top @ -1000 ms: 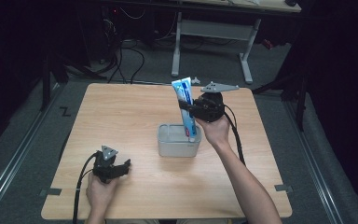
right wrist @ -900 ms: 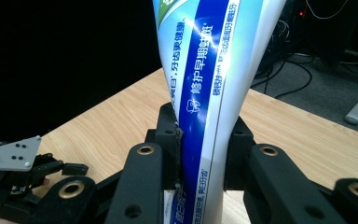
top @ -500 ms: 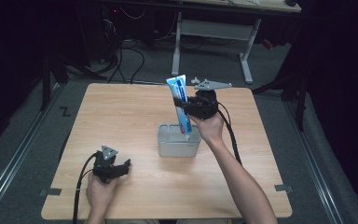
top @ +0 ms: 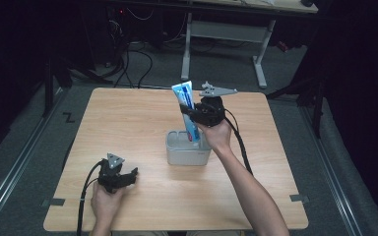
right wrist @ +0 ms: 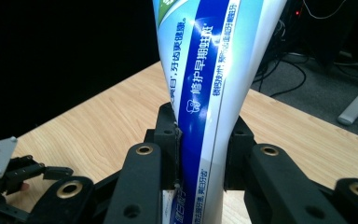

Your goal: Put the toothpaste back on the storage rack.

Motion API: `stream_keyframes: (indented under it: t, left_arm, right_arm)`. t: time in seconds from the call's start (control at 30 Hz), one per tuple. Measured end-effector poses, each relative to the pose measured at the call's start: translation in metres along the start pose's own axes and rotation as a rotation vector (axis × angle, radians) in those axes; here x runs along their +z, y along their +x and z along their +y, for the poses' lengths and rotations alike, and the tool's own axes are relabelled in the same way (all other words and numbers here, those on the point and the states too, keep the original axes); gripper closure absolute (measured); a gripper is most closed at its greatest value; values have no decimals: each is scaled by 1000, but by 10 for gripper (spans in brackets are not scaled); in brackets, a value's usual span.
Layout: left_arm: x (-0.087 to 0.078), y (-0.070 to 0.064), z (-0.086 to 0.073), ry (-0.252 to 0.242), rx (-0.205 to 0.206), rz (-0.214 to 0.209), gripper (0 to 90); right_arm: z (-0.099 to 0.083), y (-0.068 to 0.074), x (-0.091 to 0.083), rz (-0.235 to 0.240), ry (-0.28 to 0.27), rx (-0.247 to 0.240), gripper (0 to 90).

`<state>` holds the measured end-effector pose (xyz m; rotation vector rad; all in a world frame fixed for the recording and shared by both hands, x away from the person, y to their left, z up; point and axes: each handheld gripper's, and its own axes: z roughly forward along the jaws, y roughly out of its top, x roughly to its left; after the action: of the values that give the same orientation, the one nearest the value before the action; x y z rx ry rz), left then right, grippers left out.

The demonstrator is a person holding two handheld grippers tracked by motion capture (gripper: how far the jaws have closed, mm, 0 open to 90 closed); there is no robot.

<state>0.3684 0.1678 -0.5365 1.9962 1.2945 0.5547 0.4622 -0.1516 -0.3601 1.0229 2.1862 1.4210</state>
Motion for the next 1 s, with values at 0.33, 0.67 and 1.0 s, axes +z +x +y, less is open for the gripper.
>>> stream_keyframes:
  t: [0.33,0.67,1.0]
  left_arm:
    - [0,0,0,0,0,0,256]
    - [0,0,0,-2,0,2,256]
    - [0,0,0,-2,0,2,256]
  right_arm:
    - [-7,-1,8,-14,35,-19,730]
    - [-13,1,14,-13,67,-36,728]
    - [-16,3,15,-11,87,-53,726]
